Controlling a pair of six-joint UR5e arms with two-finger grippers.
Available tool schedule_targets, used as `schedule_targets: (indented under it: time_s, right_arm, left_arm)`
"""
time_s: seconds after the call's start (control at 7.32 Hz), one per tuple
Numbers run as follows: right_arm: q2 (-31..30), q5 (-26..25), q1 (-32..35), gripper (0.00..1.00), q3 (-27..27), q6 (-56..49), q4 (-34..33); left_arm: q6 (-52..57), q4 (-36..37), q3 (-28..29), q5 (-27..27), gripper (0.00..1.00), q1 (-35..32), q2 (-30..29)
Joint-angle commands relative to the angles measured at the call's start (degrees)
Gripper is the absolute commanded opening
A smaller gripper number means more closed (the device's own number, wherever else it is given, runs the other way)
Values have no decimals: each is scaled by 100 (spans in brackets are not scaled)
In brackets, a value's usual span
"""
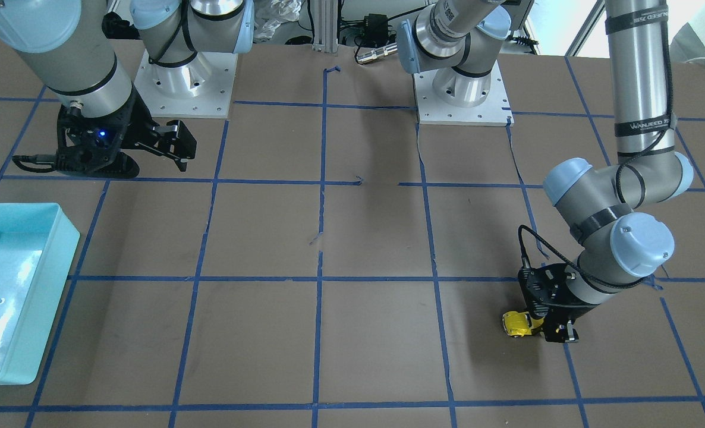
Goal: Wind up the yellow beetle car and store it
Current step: 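Press the car down and drag it backward with the left gripper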
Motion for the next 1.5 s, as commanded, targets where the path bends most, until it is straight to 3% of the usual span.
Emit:
schedule_targets:
  time_s: [0.0,0.96,1.23,1.37]
  right_arm:
    - [1,9,-1,100,0,4,-30]
    - [1,9,-45,100,-18,-48,-127]
    - [1,9,-63,100,-18,-48,-118]
    - [1,9,-63,100,-18,-48,-118]
  left_arm:
    - [239,4,-5,3,41,201,8]
    - [1258,4,3,-129,43,887,16]
    - [1171,-22,21,-103,100,887,69]
    - [1162,-22,21,-76,100,887,78]
